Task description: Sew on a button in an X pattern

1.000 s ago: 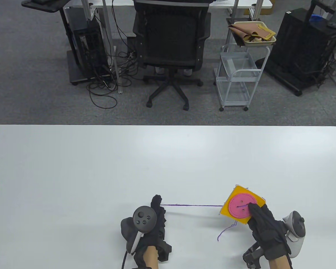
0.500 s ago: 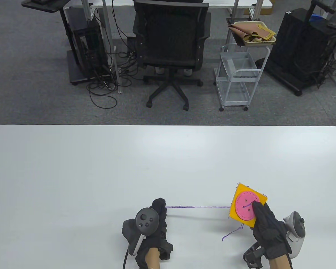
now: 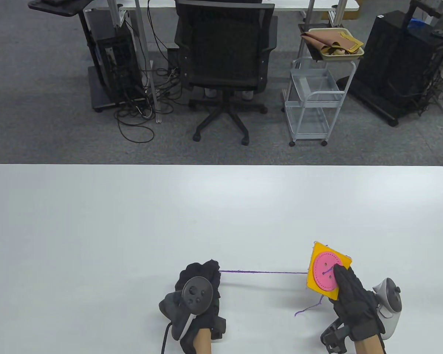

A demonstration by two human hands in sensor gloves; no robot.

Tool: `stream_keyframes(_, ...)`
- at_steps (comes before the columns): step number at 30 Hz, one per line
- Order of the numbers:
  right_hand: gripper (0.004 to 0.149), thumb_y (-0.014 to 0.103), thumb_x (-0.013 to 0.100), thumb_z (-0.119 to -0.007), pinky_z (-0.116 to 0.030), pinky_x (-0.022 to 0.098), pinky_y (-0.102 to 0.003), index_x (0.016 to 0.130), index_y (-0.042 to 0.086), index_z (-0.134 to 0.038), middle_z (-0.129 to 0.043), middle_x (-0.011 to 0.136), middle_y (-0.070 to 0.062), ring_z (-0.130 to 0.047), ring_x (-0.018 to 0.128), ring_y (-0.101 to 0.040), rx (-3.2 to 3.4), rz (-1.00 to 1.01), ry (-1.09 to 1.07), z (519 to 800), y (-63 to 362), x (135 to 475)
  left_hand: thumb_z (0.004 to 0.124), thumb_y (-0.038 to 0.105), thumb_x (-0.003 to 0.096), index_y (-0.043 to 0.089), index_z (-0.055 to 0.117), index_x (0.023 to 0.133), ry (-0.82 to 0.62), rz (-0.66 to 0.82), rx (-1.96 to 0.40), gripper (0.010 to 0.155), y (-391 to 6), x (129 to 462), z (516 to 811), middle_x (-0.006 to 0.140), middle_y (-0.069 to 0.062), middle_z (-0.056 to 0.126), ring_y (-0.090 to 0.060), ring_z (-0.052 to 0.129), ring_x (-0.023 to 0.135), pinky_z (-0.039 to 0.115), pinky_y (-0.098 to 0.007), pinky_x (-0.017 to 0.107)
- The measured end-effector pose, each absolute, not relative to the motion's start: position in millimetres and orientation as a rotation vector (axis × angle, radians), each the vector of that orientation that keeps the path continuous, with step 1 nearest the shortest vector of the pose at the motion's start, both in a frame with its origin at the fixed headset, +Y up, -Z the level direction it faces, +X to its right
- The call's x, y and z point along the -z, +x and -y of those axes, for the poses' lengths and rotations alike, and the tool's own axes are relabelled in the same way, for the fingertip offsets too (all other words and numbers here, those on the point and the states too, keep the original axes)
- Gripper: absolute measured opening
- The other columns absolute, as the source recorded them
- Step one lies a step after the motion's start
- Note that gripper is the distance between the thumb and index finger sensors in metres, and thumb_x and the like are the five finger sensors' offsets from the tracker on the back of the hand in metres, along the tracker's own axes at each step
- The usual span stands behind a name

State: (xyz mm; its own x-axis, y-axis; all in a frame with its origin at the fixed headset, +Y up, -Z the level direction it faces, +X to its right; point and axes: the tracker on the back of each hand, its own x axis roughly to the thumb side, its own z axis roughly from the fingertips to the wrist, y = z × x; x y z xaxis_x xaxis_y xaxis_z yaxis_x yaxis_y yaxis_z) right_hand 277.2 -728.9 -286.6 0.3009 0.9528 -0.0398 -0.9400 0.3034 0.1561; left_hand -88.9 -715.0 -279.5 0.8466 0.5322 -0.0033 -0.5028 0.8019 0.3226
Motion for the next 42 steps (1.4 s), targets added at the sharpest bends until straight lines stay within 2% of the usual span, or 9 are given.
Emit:
stream_keyframes(5, 0.043, 0.043, 0.057, -0.053, -0.067, 0.065, -0.045, 0.093, 0.019, -0.058, -0.081, 0.069, -0.001, -0.081, 0.061, -0.014, -1.262, -0.137, 0.100, 729.5, 277.0, 286.6, 0.082, 0.031, 0.0471, 0.023, 0.086, 0.082, 0.343, -0.081, -0.644, 0.036, -88.4, 278.4, 713.4, 0.075, 0.000, 0.092, -0.025, 0.095, 0.065, 0.075, -0.054, 0.055)
stream_keyframes(13, 0.044, 0.043, 0.057, -0.051, -0.069, 0.062, -0.045, 0.092, 0.017, -0.058, -0.082, 0.064, 0.001, -0.082, 0.058, -0.014, -1.238, -0.161, 0.100, 730.9, 274.2, 286.7, 0.081, 0.029, 0.0476, 0.024, 0.082, 0.083, 0.331, 0.000, -0.938, 0.036, -85.5, 278.7, 714.1, 0.077, 0.001, 0.096, -0.021, 0.100, 0.060, 0.082, -0.049, 0.048)
stream_keyframes(27, 0.044, 0.043, 0.058, -0.048, -0.069, 0.063, -0.044, 0.092, 0.017, -0.057, -0.081, 0.064, 0.002, -0.082, 0.057, -0.013, -1.012, -0.331, 0.189, 734.8, 255.3, 286.0, 0.081, 0.032, 0.0494, 0.030, 0.083, 0.085, 0.370, 0.184, -1.251, 0.036, -59.0, 273.4, 704.1, 0.080, 0.006, 0.097, -0.013, 0.102, 0.060, 0.086, -0.041, 0.047)
stream_keyframes(35, 0.044, 0.043, 0.059, -0.046, -0.071, 0.060, -0.043, 0.092, 0.017, -0.057, -0.081, 0.061, 0.004, -0.082, 0.054, -0.011, -0.870, -0.437, 0.239, 737.6, 241.4, 284.4, 0.081, 0.035, 0.0508, 0.032, 0.082, 0.086, 0.298, 0.245, -1.377, 0.036, -37.9, 271.9, 705.0, 0.080, 0.009, 0.098, -0.010, 0.103, 0.059, 0.088, -0.037, 0.046)
stream_keyframes(40, 0.044, 0.043, 0.059, -0.045, -0.071, 0.061, -0.042, 0.092, 0.017, -0.057, -0.081, 0.061, 0.004, -0.081, 0.054, -0.011, -0.772, -0.487, 0.256, 741.4, 235.6, 284.4, 0.080, 0.037, 0.0516, 0.034, 0.081, 0.087, 0.239, 0.283, -1.385, 0.036, -20.5, 270.9, 707.2, 0.079, 0.011, 0.098, -0.003, 0.102, 0.048, 0.089, -0.028, 0.035)
stream_keyframes(42, 0.044, 0.043, 0.059, -0.045, -0.071, 0.061, -0.042, 0.093, 0.017, -0.056, -0.080, 0.061, 0.004, -0.081, 0.055, -0.011, -0.754, -0.504, 0.261, 742.6, 233.4, 284.2, 0.080, 0.037, 0.0518, 0.033, 0.081, 0.087, 0.213, 0.296, -1.418, 0.036, -14.0, 271.0, 709.9, 0.079, 0.011, 0.098, -0.003, 0.102, 0.047, 0.089, -0.028, 0.035)
